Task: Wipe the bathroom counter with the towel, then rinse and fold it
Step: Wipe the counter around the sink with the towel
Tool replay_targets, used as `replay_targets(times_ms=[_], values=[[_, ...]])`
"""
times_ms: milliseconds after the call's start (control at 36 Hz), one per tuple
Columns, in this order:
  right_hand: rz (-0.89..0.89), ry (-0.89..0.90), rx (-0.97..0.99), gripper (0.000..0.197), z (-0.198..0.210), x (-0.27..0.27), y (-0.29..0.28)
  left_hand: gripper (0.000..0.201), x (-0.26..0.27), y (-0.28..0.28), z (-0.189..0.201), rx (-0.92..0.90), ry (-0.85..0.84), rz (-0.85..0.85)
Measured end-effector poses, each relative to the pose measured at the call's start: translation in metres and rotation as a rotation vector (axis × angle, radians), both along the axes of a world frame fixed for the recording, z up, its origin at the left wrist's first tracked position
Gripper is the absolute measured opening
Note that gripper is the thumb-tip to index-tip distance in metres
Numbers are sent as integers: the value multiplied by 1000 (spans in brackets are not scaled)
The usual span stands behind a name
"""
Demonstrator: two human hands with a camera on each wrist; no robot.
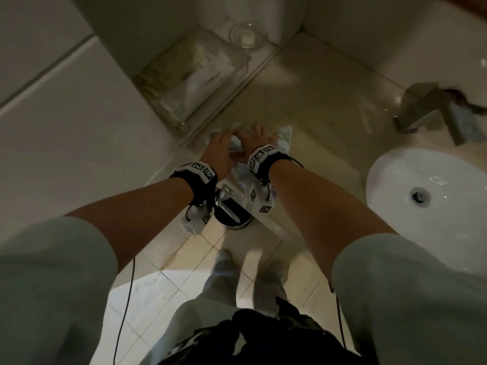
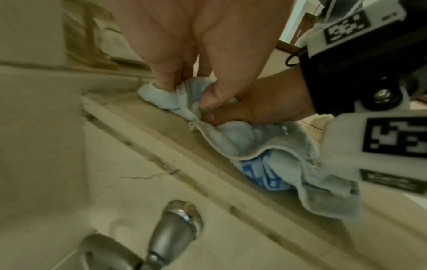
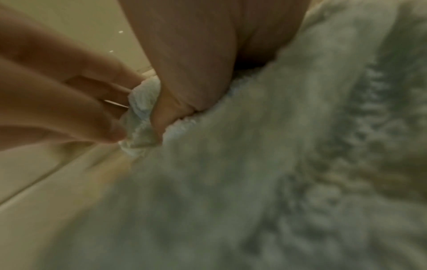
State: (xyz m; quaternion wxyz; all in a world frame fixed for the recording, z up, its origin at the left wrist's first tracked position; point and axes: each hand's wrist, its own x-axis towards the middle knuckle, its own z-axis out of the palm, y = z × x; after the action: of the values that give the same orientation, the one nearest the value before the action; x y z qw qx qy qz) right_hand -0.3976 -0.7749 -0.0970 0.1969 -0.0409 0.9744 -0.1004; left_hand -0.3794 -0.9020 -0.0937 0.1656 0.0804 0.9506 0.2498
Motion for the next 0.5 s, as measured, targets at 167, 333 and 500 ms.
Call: replay_targets(times_ms=[167, 333, 500], values=[[-130, -28, 16, 60, 5, 26, 73, 54, 15, 61, 3, 79, -36, -154], [-263, 2, 87, 65, 4, 67, 136, 60, 31, 122, 4, 18, -27, -253], [-260, -24, 76, 67, 3, 86, 155, 60, 23, 137, 3, -153, 20, -154]])
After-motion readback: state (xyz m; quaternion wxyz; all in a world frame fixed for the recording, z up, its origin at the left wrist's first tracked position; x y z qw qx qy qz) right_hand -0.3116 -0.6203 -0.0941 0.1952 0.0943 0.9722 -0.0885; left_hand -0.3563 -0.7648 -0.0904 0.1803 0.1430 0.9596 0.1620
